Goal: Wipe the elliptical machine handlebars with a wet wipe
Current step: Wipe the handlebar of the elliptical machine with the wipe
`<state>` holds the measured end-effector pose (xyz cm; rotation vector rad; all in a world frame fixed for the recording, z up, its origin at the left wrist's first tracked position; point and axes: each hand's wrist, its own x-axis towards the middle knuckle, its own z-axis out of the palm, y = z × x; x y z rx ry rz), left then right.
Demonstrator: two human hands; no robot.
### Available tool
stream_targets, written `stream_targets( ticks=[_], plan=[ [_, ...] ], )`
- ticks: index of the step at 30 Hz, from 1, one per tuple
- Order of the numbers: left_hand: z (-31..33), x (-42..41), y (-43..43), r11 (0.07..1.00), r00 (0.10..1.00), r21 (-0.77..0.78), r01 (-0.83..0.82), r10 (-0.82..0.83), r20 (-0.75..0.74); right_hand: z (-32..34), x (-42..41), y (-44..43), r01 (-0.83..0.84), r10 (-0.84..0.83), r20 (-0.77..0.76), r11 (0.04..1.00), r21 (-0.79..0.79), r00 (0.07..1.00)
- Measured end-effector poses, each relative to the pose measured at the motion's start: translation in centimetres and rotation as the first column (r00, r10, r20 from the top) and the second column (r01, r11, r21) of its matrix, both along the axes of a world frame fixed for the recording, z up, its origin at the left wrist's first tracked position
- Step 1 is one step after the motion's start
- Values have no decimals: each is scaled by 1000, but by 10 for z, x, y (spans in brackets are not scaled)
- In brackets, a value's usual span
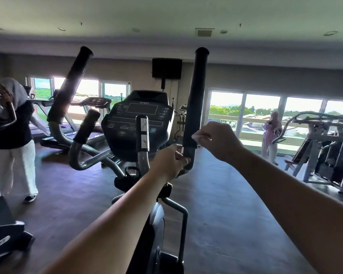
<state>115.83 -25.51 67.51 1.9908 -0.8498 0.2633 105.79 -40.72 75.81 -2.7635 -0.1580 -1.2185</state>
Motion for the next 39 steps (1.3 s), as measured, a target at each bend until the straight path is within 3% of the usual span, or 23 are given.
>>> stream_targets(
  ticks=[4, 10, 14, 23, 32, 39],
  plan=[
    [7, -29, -5, 970, 996, 224, -91, 93, 0, -9, -20, -32, 33, -46, 61, 981, 190, 997],
    [11, -82, -43, 862, 929, 374, -341, 369, -3, -29, -80, -99, -73, 47, 71, 897, 436, 996],
    [15, -117, -94, 798, 925, 513, -315, 379, -21, -41, -113, -152, -124, 91, 87, 825, 551, 992],
    [29, -139, -227, 794, 957, 570, -210, 287, -47, -25, -115, -250, -188, 151, 112, 737, 649, 982],
    [33, -60, -326, 807, 964, 553, -205, 264, -27, -31, -26, -341, -207, 183, 107, 707, 676, 977],
    [57, 8, -374, 779, 941, 552, -298, 336, 34, -10, 54, -391, -239, 215, 119, 711, 661, 969]
  ],
)
